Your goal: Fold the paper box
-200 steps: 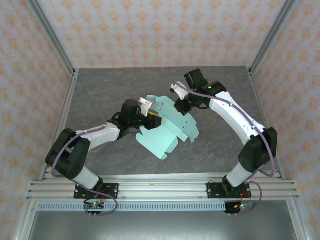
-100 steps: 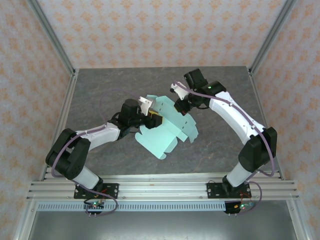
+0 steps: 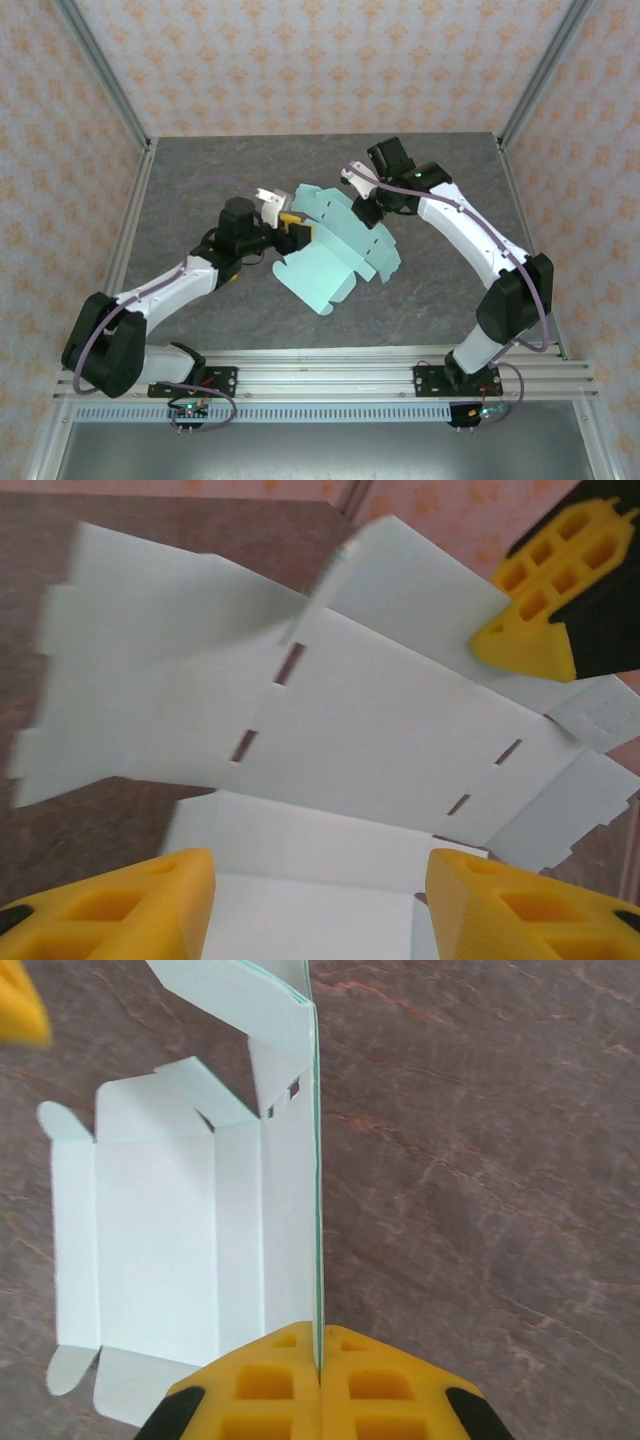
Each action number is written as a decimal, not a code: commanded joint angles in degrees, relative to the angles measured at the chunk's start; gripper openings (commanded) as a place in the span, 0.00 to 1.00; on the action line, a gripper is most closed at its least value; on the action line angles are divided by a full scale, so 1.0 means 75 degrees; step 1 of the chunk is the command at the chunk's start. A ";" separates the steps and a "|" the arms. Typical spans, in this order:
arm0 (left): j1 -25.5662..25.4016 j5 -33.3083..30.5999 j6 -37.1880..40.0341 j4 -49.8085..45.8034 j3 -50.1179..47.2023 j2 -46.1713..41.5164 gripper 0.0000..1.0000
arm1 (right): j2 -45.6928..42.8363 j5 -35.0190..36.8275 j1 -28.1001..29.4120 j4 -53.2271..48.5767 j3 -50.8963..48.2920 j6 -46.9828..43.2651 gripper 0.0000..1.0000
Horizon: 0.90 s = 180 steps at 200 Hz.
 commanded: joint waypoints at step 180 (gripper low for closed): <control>0.1028 -0.2868 -0.1459 -0.1514 -0.0842 -0.1014 0.66 | 0.0969 0.3687 0.1208 0.3687 -0.1296 -0.2993 0.00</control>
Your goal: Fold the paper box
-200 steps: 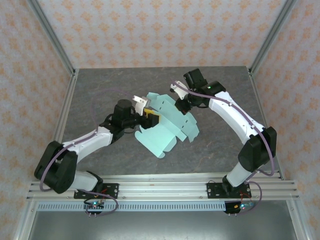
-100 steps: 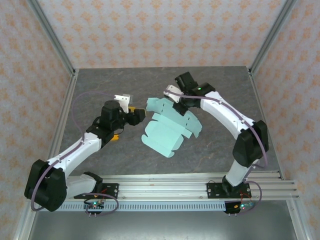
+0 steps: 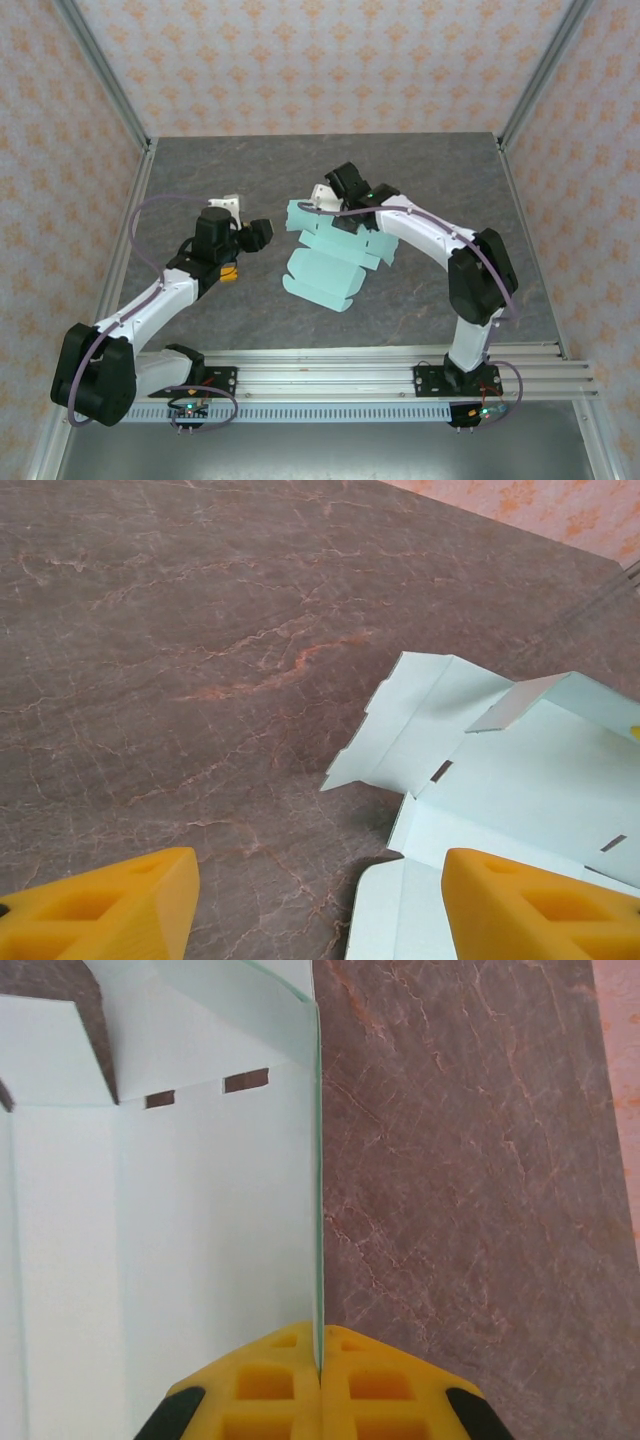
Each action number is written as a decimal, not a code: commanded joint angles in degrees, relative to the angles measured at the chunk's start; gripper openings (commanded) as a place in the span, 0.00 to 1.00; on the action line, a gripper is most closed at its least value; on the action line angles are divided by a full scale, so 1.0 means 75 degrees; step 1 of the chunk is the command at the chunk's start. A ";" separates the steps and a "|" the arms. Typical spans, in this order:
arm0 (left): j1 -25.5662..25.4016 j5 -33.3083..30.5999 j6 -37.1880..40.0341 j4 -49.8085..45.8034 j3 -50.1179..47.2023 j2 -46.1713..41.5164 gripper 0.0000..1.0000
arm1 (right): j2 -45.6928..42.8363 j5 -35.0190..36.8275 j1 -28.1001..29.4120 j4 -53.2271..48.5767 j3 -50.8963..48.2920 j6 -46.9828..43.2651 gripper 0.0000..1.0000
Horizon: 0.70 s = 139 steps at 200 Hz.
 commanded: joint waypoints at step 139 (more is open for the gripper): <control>-0.2042 0.1406 -0.1647 0.3116 -0.0258 0.2375 0.31 | -0.0971 0.0984 0.0113 0.2018 -0.1500 0.0281 0.00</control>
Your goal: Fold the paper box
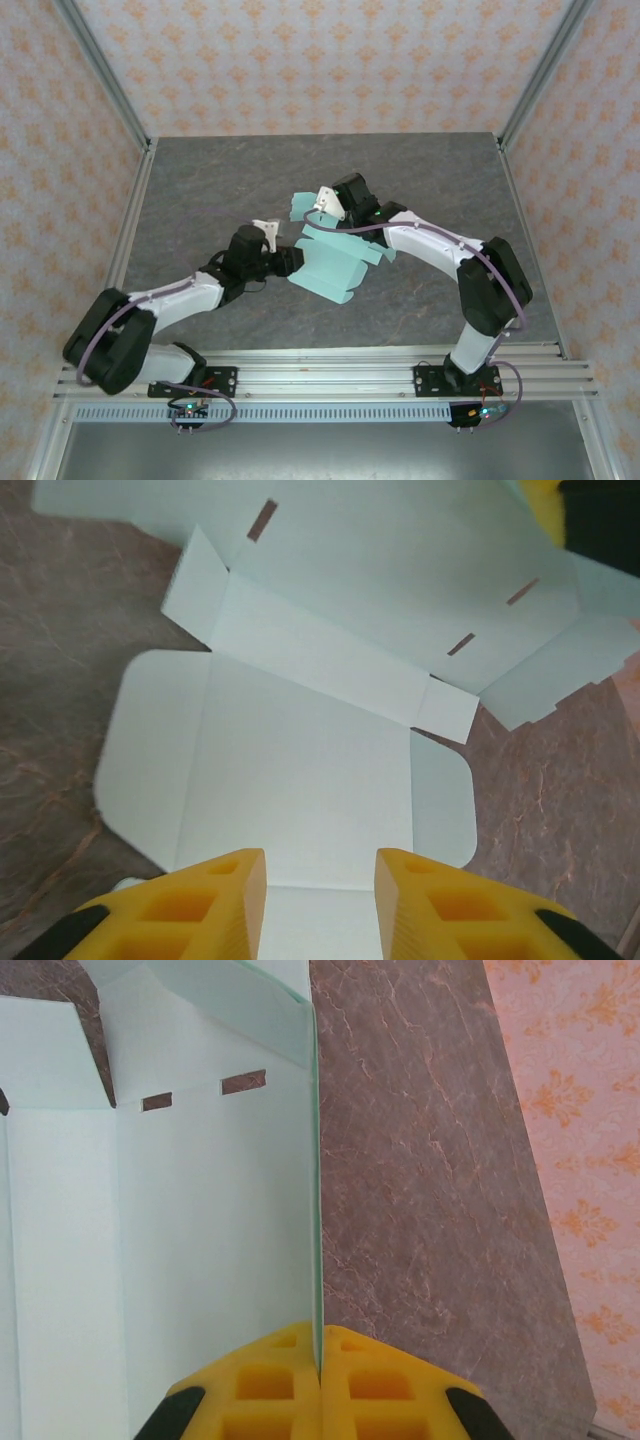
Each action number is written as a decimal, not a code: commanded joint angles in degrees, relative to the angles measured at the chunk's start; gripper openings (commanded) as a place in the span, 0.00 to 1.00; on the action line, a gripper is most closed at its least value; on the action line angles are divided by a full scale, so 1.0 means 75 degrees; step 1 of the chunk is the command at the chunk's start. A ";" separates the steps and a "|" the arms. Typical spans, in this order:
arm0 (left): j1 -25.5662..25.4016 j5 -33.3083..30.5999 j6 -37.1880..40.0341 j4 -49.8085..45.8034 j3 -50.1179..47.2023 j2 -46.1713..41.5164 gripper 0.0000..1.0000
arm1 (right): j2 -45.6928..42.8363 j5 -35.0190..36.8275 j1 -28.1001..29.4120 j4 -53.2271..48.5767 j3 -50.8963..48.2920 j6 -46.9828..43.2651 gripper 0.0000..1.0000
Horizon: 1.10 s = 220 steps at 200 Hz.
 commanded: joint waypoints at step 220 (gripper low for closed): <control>-0.0839 -0.1392 -0.1139 0.3010 0.1935 0.4968 0.08 | -0.0447 0.0689 0.0568 0.1208 -0.1098 0.0647 0.00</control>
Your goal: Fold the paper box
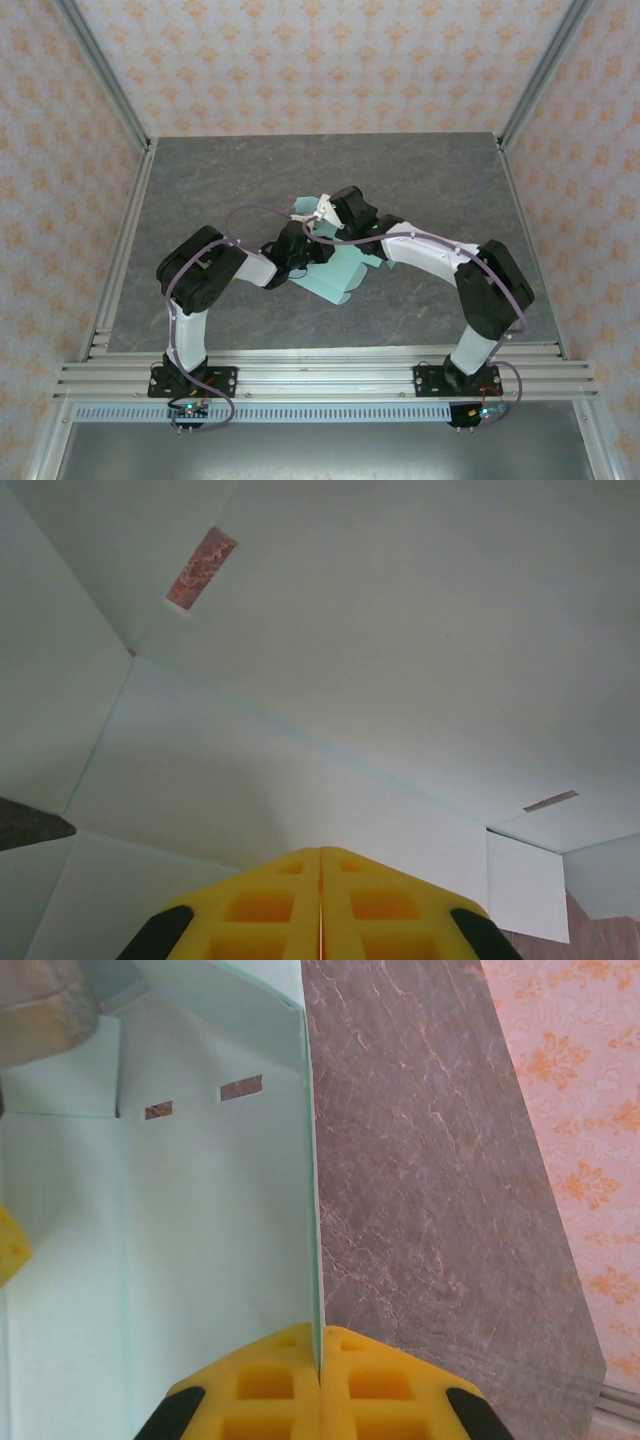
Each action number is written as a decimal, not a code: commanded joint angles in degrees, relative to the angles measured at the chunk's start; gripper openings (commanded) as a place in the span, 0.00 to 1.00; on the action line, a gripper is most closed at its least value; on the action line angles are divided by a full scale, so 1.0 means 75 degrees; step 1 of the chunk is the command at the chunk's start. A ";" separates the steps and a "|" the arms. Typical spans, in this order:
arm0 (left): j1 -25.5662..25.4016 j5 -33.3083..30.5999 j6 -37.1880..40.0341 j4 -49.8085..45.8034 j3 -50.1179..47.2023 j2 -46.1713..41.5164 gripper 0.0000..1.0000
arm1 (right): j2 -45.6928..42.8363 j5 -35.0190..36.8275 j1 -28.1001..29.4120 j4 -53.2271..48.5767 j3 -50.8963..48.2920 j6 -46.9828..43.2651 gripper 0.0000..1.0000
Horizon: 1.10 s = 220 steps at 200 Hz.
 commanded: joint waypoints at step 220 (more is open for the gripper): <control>0.1278 0.0239 0.0720 -0.1022 -0.1512 -0.2687 0.36 | -0.0444 0.0700 -0.0007 0.3990 -0.1567 -0.2756 0.00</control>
